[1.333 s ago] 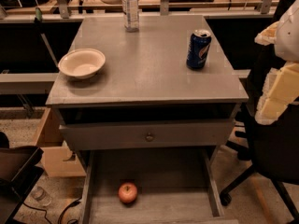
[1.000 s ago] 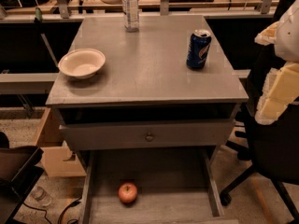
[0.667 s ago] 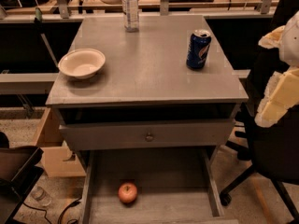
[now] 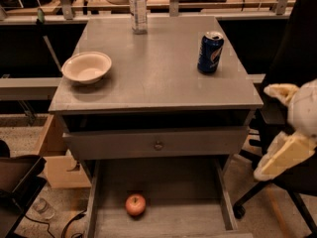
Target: Pick apple from middle drawer and place on counter
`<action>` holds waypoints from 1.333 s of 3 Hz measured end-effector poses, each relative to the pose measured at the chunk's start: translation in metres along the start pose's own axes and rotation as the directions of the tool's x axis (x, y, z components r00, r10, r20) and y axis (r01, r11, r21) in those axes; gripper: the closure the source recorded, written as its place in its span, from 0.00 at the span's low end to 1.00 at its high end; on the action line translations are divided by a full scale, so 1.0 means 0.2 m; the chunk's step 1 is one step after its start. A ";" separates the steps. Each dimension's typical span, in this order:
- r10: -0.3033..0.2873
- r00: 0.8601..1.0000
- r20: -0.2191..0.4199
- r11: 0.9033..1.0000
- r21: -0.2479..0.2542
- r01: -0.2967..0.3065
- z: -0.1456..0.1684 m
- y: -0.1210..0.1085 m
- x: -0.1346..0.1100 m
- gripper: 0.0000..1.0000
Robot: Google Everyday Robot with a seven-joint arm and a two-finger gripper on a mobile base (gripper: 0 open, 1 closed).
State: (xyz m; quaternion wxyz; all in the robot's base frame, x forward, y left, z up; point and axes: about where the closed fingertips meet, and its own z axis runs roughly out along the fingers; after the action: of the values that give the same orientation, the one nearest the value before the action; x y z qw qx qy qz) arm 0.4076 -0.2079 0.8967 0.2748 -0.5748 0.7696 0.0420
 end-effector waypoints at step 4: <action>-0.050 0.978 0.203 0.999 0.003 0.050 0.50 0.39 0.23 0.00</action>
Offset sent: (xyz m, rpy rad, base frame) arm -0.0611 0.0429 -0.2020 0.1809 -0.1029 0.2013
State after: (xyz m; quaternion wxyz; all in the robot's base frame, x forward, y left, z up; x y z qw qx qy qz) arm 0.3661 -0.1828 0.7712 0.3521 -0.5870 0.7228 0.0944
